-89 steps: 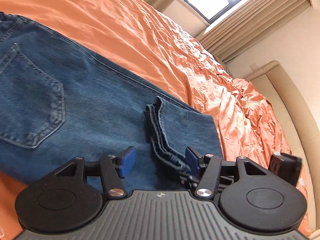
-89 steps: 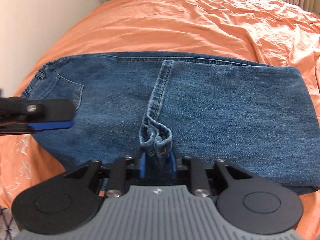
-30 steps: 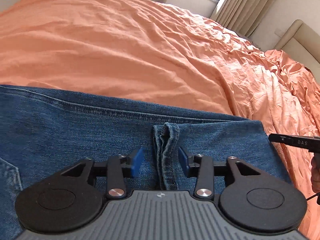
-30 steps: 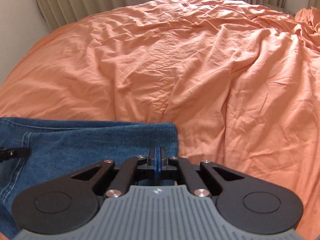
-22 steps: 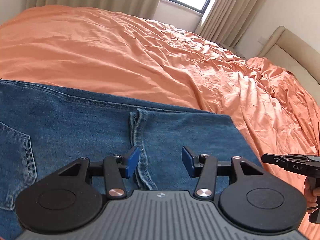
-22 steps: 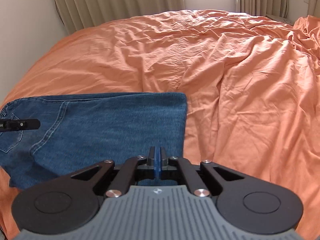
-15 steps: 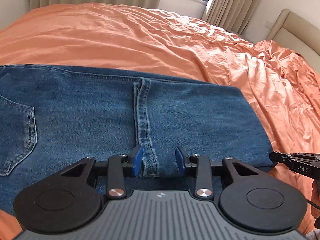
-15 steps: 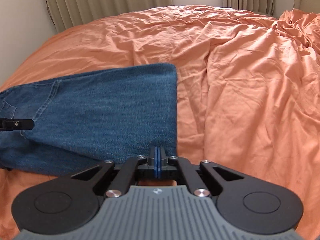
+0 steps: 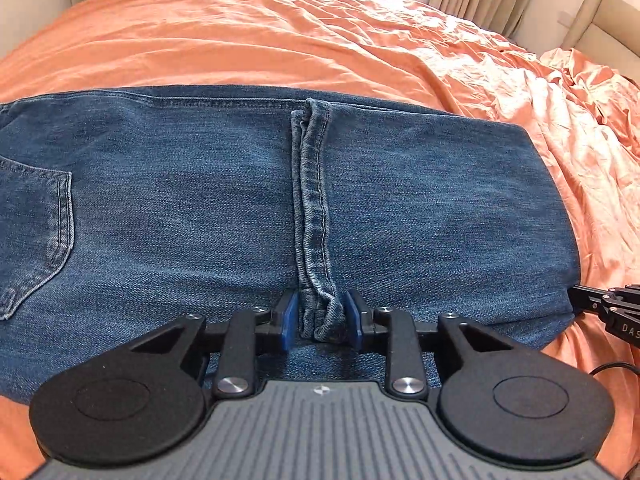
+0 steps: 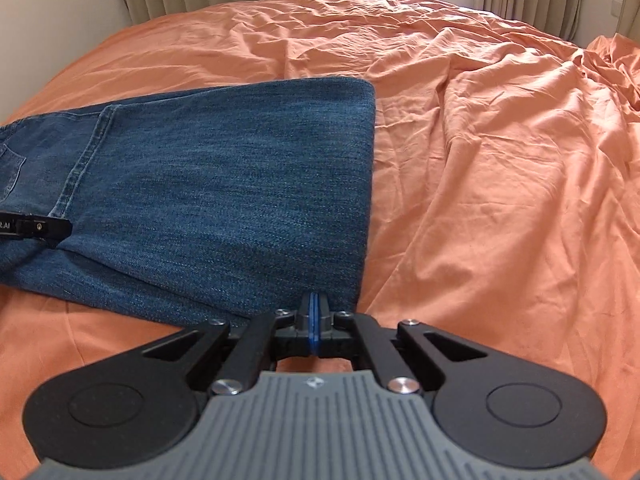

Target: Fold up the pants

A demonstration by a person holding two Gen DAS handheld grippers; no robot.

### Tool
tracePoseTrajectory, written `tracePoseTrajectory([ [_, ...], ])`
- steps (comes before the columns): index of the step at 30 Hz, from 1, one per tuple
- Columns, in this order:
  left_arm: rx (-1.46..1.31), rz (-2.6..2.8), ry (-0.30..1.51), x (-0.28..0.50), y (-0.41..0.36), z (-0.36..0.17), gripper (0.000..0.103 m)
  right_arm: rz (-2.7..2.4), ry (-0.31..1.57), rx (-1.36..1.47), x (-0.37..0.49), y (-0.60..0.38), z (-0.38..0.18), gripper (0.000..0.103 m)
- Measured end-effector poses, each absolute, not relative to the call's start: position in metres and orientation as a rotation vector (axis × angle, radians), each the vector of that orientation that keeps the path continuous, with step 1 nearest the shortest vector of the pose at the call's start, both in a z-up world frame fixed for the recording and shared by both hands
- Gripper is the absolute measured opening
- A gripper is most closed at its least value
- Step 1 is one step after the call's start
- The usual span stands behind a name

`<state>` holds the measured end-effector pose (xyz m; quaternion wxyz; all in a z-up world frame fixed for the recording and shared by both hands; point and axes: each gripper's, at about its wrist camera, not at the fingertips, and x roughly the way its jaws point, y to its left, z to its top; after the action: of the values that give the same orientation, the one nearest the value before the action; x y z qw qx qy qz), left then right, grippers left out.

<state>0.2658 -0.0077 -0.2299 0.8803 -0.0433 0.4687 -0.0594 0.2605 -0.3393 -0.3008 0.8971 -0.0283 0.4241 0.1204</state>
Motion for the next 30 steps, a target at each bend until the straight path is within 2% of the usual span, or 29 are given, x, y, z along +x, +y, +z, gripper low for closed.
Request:
tracePoseTrajectory([
  [4, -0.105, -0.127, 1.003, 0.266, -0.005, -0.217, 0.036, 0.254, 0.907, -0.118, 0.265, -0.332, -0.296, 0.0],
  [6, -0.107, -0.132, 1.008, 0.26, -0.003, -0.211, 0.041, 0.261, 0.928, -0.147, 0.268, -0.329, -0.293, 0.0],
  [11, -0.099, -0.124, 1.015, 0.242, 0.007, -0.191, 0.042, 0.266, 0.948, -0.259, 0.268, -0.318, -0.274, 0.0],
  [13, -0.084, -0.117, 0.995, 0.234, 0.012, -0.18, 0.047, 0.267, 0.936, -0.291, 0.265, -0.314, -0.262, 0.0],
  [15, -0.07, -0.11, 0.973, 0.227, 0.018, -0.169, 0.059, 0.278, 0.918, -0.306, 0.262, -0.309, -0.25, 0.0],
  [17, -0.07, -0.105, 0.965, 0.222, 0.026, -0.159, 0.059, 0.297, 0.897, -0.328, 0.26, -0.302, -0.236, 0.0],
  [21, -0.174, -0.104, 0.977, 0.218, 0.06, -0.148, 0.059, 0.371, 0.851, -0.415, 0.255, -0.271, -0.215, 0.014],
  [24, -0.296, -0.105, 0.969, 0.217, 0.099, -0.14, 0.059, 0.454, 0.822, -0.494, 0.251, -0.238, -0.204, 0.017],
  [27, -0.364, -0.057, 0.941, 0.213, 0.139, -0.132, 0.061, 0.511, 0.798, -0.574, 0.249, -0.205, -0.2, 0.025],
  [30, -0.437, 0.016, 0.898, 0.205, 0.183, -0.128, 0.065, 0.564, 0.793, -0.635, 0.254, -0.175, -0.202, 0.025],
])
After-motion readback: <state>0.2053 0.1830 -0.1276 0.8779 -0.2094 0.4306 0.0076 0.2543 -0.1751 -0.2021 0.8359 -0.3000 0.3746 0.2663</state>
